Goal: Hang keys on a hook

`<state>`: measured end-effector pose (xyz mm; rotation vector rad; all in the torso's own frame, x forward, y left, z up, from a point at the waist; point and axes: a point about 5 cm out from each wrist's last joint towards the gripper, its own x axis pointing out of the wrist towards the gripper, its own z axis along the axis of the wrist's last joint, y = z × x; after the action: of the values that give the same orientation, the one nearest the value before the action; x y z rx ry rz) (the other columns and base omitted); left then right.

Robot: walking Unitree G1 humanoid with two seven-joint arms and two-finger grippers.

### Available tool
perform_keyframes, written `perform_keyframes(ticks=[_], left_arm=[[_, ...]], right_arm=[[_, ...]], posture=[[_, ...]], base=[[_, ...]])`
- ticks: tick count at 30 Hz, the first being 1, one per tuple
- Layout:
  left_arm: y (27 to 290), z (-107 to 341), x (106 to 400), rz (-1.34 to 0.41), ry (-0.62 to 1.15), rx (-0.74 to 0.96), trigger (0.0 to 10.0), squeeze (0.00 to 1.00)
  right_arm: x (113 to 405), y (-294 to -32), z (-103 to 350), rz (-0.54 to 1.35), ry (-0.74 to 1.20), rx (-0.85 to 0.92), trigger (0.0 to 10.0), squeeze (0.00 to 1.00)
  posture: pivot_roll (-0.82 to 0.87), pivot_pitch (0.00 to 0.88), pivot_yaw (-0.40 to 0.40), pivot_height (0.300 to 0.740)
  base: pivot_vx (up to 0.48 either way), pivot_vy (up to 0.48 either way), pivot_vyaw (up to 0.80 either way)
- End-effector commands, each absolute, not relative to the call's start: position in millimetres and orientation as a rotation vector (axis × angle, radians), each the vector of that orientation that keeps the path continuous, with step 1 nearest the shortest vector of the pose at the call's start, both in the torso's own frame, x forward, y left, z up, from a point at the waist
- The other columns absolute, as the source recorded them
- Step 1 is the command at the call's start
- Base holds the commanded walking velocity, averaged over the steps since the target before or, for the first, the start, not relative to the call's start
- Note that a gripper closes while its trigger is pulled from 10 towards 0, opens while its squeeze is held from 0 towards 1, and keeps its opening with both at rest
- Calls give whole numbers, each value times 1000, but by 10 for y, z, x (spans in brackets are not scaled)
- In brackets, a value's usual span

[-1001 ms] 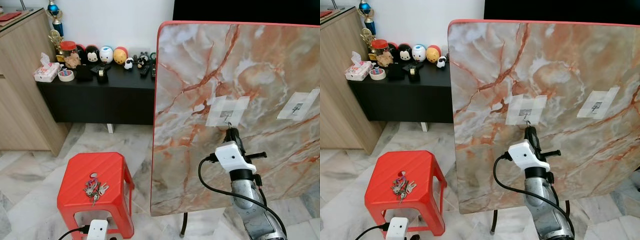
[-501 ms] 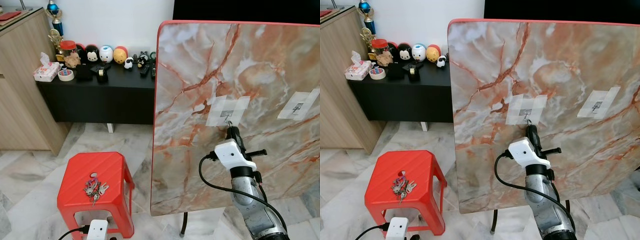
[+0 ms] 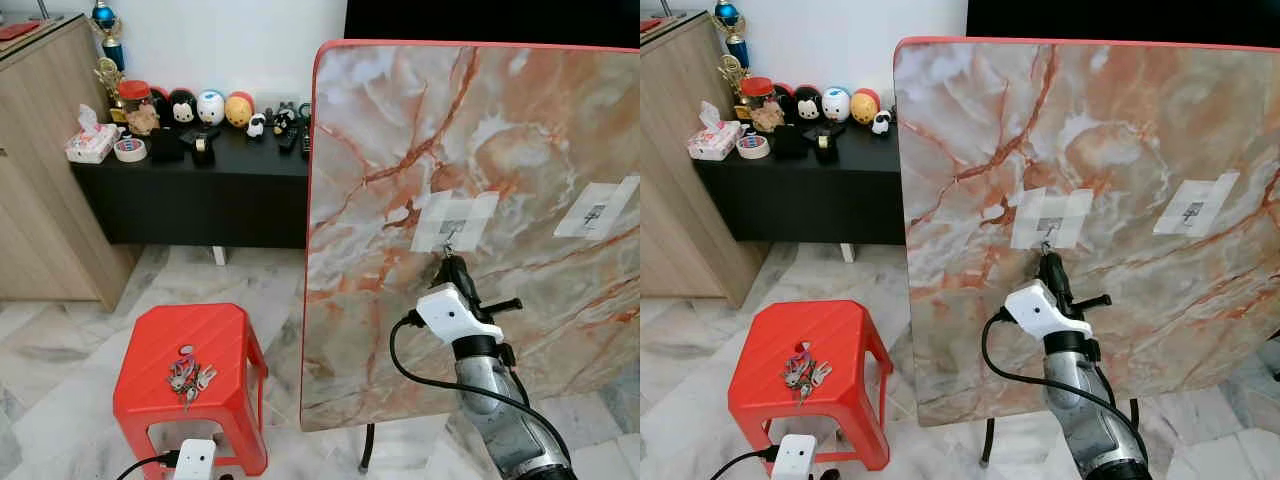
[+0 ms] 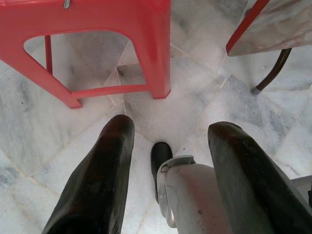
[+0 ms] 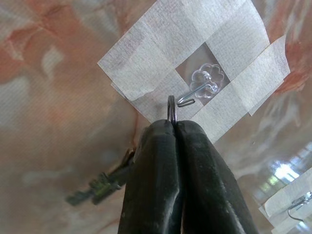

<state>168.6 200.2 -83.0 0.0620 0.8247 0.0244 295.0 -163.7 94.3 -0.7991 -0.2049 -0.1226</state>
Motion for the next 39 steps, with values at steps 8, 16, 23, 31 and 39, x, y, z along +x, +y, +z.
perform_keyframes(ticks=[8,16,23,31,39], left_arm=[[1968,-848,1664,7,838,58,10000,0],[1964,-849,1665,6,839,58,10000,0],[1960,-852,1661,11,842,55,10000,0],[1961,-852,1661,13,842,55,10000,0],[1960,-851,1664,11,841,57,10000,0]], right_arm=[[2958,-1732,987,-201,-188,-785,10000,0],[2853,-1781,929,-216,-158,-783,10000,0],[2884,-1738,1110,-242,-263,-751,10000,0],[2883,-1694,1145,-228,-287,-747,10000,0],[2899,-1718,1099,-225,-243,-757,10000,0]], posture=[[71,0,-84,740],[74,0,-86,740],[72,0,-85,740],[73,0,-85,740],[71,0,-84,740]], base=[[0,0,0],[0,0,0],[0,0,0],[0,0,0],[0,0,0]])
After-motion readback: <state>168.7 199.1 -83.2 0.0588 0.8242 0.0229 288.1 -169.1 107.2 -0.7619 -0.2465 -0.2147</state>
